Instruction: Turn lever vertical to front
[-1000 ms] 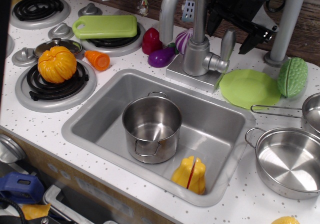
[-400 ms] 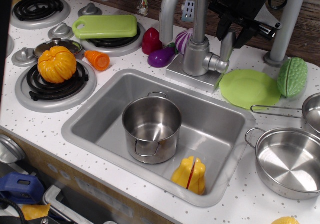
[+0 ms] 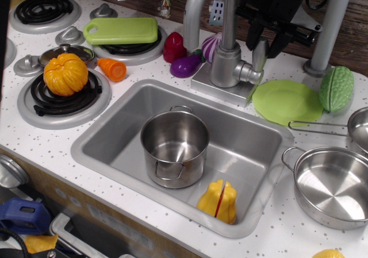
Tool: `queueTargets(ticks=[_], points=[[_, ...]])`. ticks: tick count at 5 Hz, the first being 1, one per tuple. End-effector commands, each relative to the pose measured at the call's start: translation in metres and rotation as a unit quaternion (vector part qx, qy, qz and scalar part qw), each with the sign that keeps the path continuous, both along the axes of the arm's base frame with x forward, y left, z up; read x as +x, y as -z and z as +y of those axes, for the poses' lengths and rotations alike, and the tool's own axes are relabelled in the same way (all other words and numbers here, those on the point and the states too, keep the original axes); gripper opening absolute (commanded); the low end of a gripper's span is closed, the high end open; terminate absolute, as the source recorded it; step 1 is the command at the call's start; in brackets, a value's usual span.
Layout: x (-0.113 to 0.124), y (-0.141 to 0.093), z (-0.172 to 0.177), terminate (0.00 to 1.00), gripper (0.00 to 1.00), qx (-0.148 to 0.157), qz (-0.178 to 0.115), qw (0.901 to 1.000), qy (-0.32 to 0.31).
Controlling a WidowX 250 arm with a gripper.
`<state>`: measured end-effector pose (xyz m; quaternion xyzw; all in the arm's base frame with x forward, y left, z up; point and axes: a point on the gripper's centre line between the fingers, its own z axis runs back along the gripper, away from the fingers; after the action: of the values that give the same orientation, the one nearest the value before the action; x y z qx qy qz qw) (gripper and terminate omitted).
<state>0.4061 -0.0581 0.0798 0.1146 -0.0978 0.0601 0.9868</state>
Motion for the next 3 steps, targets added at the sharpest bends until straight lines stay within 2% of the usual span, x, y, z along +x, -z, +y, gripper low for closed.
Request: queueTargets(ticks=[1,2,3], points=[[-0.022,-0.016,-0.008,0.0,0.0,-0.031,0.004,0.9995,-0.008],[-0.03,-0.012,-0.009,0.0,0.0,-0.033,0.01,0.9993,-0.011],[-0.038,0.004,-0.013,0.0,0.0,-0.036,0.0,0.9993,-0.01]])
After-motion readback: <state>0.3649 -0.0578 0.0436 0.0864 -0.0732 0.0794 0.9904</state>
